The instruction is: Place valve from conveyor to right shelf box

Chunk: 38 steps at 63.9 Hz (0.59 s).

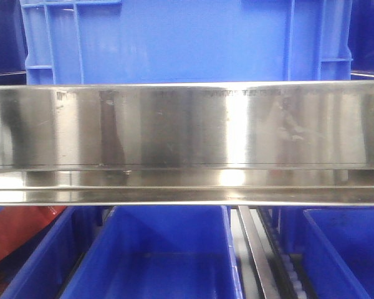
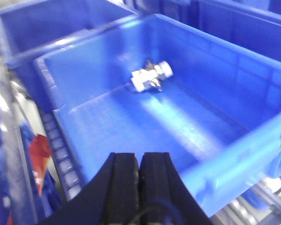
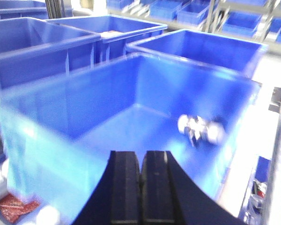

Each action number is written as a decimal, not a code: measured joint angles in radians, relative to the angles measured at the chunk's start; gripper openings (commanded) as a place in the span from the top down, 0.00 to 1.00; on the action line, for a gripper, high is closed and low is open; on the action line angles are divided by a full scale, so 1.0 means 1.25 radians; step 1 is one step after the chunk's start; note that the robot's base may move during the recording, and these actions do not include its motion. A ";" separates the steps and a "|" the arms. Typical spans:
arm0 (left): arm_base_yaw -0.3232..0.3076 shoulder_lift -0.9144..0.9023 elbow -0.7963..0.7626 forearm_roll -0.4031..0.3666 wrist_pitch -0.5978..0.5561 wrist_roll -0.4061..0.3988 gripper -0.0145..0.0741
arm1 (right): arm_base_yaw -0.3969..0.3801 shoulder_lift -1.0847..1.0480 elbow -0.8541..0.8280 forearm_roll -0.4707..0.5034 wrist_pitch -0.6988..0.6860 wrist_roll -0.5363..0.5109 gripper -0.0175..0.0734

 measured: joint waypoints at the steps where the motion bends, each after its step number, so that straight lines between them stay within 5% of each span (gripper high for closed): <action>1: 0.000 -0.015 0.022 0.000 -0.015 0.000 0.96 | 0.000 -0.014 0.016 0.000 -0.010 0.000 0.99; 23: 0.000 -0.391 0.574 -0.079 -0.368 -0.001 0.96 | 0.000 -0.343 0.379 0.000 -0.089 0.000 0.99; 38: 0.000 -0.554 0.813 -0.103 -0.535 -0.001 0.96 | 0.000 -0.482 0.542 0.000 -0.144 0.000 0.99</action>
